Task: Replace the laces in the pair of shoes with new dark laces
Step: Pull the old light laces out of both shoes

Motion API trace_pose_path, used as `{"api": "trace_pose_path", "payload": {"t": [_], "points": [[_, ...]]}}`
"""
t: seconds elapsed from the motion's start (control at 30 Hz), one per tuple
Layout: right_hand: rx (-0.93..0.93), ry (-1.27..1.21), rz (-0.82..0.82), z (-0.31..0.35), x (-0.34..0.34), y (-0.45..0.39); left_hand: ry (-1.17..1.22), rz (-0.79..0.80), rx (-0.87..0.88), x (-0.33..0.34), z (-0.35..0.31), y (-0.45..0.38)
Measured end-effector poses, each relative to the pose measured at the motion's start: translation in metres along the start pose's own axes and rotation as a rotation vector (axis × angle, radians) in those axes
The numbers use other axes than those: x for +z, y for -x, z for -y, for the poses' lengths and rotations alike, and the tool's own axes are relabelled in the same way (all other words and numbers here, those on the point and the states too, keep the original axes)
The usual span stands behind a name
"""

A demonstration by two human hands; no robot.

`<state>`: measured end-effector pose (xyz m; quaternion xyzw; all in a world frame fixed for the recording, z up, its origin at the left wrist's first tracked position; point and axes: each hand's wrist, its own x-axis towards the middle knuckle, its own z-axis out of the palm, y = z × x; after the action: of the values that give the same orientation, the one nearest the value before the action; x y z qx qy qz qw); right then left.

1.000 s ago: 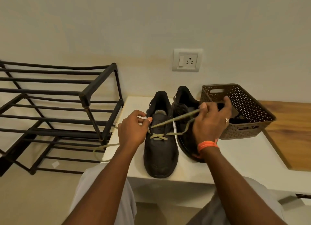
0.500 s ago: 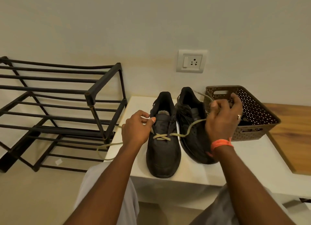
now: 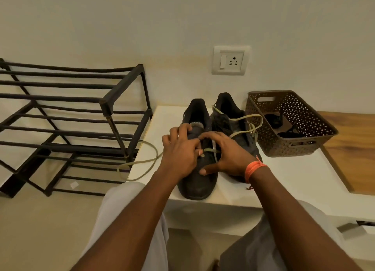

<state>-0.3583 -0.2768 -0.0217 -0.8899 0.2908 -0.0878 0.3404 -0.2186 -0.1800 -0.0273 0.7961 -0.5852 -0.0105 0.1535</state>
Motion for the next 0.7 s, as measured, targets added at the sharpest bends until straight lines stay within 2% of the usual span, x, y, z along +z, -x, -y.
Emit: {"api": "trace_pose_path", "payload": {"t": [0.1, 0.2, 0.27, 0.37, 0.43, 0.5, 0.53, 0.6, 0.7], "points": [[-0.014, -0.059, -0.053, 0.001, -0.001, 0.000, 0.019, -0.098, -0.059, -0.006, 0.000, 0.001], [-0.002, -0.051, -0.045, 0.001, -0.005, 0.000, -0.086, -0.270, -0.282, -0.013, 0.006, 0.006], [0.003, 0.033, -0.061, 0.003, -0.006, -0.002, -0.186, -0.270, -0.337, -0.014, 0.006, 0.008], [0.010, 0.215, -0.093, 0.003, -0.006, -0.005, -0.096, -0.232, -0.151, -0.009, -0.001, 0.005], [0.004, 0.269, -0.101, 0.004, -0.004, -0.003, -0.063, -0.130, -0.013, -0.003, -0.005, 0.003], [0.012, 0.271, -0.105, 0.003, -0.004, -0.002, -0.059, -0.039, 0.021, 0.002, -0.004, 0.001], [0.016, 0.270, -0.104, 0.003, -0.004, -0.002, -0.038, -0.052, 0.003, 0.002, -0.003, 0.000], [0.017, 0.263, -0.109, 0.003, -0.005, -0.002, 0.113, -0.224, -0.114, -0.001, -0.001, -0.003], [0.026, 0.279, -0.095, 0.005, -0.007, -0.002, 0.573, -0.555, -0.613, -0.017, 0.016, -0.005]]}}
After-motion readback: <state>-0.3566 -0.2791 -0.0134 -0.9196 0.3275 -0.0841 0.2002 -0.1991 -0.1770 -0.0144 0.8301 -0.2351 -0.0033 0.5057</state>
